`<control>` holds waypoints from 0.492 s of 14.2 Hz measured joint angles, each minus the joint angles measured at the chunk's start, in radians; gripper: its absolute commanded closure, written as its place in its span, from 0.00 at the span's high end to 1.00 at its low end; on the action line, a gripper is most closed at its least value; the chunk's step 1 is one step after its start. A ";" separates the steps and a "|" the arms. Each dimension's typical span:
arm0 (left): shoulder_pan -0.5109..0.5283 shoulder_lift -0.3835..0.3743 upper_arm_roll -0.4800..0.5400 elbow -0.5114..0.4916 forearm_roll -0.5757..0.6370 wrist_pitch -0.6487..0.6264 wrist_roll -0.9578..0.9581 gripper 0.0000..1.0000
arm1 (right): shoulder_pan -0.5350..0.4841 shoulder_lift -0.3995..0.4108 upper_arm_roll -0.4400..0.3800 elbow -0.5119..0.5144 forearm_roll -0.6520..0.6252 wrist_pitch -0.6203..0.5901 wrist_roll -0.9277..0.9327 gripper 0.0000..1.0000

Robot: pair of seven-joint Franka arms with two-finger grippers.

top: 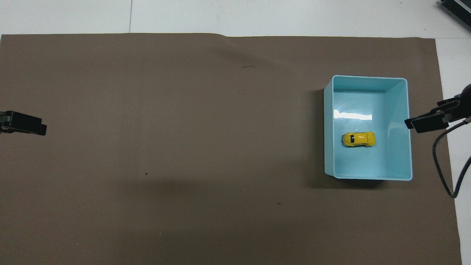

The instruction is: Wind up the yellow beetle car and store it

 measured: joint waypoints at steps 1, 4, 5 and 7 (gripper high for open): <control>0.000 0.000 0.000 0.000 0.000 0.000 0.000 1.00 | 0.000 0.000 -0.001 0.007 0.000 -0.012 0.026 1.00; 0.000 0.000 0.000 0.000 0.000 0.000 0.000 1.00 | 0.000 -0.001 -0.006 0.022 0.000 -0.051 0.112 1.00; 0.000 0.000 0.000 0.000 0.000 0.000 0.000 1.00 | 0.001 -0.001 -0.006 0.027 0.000 -0.065 0.148 1.00; 0.000 0.000 0.000 0.000 0.000 0.000 0.000 1.00 | 0.002 -0.002 -0.006 0.043 0.000 -0.089 0.214 1.00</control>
